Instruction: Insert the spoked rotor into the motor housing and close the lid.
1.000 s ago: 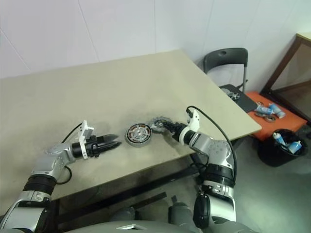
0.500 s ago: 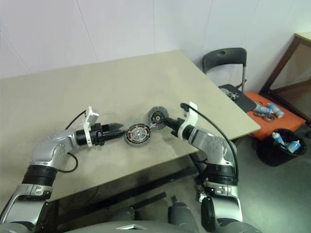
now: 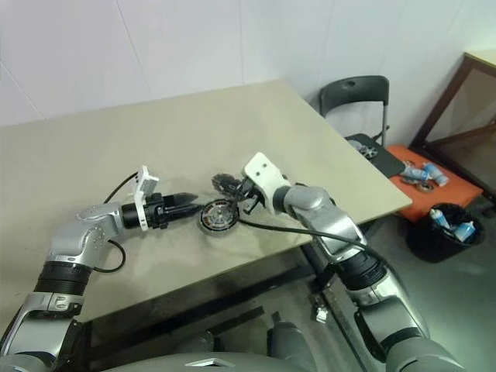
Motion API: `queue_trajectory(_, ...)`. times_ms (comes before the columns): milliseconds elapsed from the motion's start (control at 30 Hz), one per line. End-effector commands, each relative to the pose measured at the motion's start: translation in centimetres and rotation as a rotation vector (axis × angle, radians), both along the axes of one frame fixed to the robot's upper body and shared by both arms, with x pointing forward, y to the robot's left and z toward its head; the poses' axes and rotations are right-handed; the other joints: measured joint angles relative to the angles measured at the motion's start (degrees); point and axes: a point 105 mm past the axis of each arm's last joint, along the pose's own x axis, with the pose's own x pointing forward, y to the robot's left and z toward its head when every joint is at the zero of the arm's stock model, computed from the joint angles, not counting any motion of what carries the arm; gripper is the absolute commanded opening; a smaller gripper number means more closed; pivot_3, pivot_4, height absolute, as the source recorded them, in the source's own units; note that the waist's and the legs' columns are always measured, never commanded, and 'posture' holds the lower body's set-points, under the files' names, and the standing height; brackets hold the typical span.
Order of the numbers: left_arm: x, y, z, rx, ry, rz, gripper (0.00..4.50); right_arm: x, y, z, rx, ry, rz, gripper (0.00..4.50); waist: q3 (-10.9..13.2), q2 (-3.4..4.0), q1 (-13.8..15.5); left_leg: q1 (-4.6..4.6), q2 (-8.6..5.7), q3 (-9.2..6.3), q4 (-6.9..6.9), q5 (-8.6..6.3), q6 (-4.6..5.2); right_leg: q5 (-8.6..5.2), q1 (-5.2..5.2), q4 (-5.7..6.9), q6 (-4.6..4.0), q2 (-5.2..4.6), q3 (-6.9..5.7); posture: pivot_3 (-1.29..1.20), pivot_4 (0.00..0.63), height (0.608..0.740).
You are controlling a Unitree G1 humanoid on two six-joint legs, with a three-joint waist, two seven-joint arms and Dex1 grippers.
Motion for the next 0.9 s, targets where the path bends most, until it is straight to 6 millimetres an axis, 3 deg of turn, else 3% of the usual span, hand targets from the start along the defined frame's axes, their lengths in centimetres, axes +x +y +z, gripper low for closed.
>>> queue_trajectory(33,-0.4,0.2,3.4,0.0,-0.124,0.02,2.66,-0.2,0.7,1.8,-0.086,-0.135,0.084,0.02,0.0,-0.05,0.1,-0.01,0.0,-0.01,0.0,0.0,0.0,0.0,0.0,-0.01,0.0,0.0,0.0,0.0,0.0,0.74)
queue_trajectory(167,-3.3,-1.8,3.9,0.001,-0.155,0.009,2.66,-0.1,0.9,2.4,-0.143,-0.223,0.105,0.02,0.0,-0.05,0.3,-0.02,-0.01,0.06,-0.02,-0.09,0.14,-0.02,-0.02,-0.03,0.05,-0.1,0.1,0.0,0.0,0.74)
queue_trajectory(333,-3.8,-3.0,4.7,-0.011,-0.149,0.009,2.66,0.1,0.9,1.8,-0.224,-0.3,0.126,0.02,0.1,-0.13,1.7,0.01,-0.02,0.02,0.09,-0.09,0.13,-0.03,0.01,0.03,0.01,-0.09,0.05,0.0,0.0,0.74)
queue_trajectory(467,-3.8,-3.5,4.9,-0.014,-0.135,-0.002,2.66,-1.1,2.1,1.6,-0.215,-0.311,0.199,1.33,0.0,-0.15,1.4,0.06,-0.04,0.08,0.18,-0.08,0.13,-0.12,0.11,0.02,-0.15,-0.08,0.09,0.0,0.0,0.74)
queue_trajectory(600,-2.2,-3.5,6.0,-0.011,-0.129,-0.009,2.66,-1.7,2.1,0.2,-0.281,-0.281,0.234,2.73,0.0,-0.18,1.5,0.05,-0.09,0.04,0.18,-0.08,0.13,-0.08,0.11,0.02,-0.09,-0.04,0.06,0.0,0.0,0.74)
queue_trajectory(767,-1.6,-3.3,5.9,-0.009,-0.117,-0.01,2.66,-2.2,1.8,0.2,-0.267,-0.225,0.278,2.73,0.0,-0.19,1.1,0.06,-0.15,0.09,0.16,-0.08,0.13,-0.07,0.11,0.0,-0.06,-0.04,0.11,0.0,0.0,0.74)
queue_trajectory(900,-1.3,-3.4,5.9,-0.015,-0.12,-0.016,2.66,-3.1,2.0,1.8,-0.138,-0.053,0.335,2.73,0.0,-0.2,1.3,0.06,-0.11,0.03,0.16,-0.08,0.13,-0.03,0.11,0.02,0.0,-0.02,0.07,0.0,0.0,0.74)
